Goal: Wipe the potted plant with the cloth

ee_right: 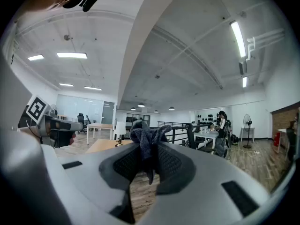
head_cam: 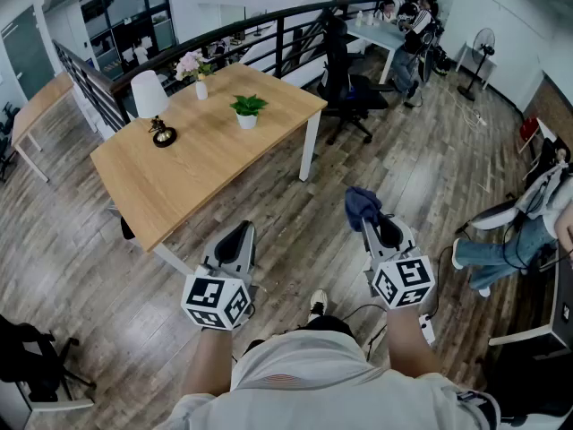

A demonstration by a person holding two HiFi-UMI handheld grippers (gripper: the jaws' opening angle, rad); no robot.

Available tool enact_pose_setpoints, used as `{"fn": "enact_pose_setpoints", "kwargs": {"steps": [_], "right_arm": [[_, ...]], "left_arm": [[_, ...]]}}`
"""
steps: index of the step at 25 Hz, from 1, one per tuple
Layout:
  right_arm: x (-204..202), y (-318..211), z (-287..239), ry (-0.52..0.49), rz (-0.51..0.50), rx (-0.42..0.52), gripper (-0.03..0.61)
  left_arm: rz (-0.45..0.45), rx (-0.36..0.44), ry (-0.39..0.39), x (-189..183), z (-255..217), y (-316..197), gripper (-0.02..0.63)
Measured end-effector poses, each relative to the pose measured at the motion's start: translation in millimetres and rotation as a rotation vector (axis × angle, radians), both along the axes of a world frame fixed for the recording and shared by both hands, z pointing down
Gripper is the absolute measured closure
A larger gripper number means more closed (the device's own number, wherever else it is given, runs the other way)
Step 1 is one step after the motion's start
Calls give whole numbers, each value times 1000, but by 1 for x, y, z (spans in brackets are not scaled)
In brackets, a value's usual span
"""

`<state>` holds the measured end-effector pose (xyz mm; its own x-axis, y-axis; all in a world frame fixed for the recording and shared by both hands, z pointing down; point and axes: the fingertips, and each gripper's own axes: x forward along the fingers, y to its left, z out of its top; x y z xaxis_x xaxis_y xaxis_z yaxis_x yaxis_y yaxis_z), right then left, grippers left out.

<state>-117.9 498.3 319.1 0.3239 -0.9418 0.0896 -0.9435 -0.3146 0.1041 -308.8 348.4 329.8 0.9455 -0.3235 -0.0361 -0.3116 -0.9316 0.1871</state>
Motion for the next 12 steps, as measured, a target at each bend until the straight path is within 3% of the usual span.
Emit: {"fn": "enact_pose_setpoints", "kwargs": {"steps": [12], "right_arm": [[19, -1, 16, -46, -19, -12, 451]], "left_arm": [[-15, 8, -51, 14, 10, 3, 584]]}}
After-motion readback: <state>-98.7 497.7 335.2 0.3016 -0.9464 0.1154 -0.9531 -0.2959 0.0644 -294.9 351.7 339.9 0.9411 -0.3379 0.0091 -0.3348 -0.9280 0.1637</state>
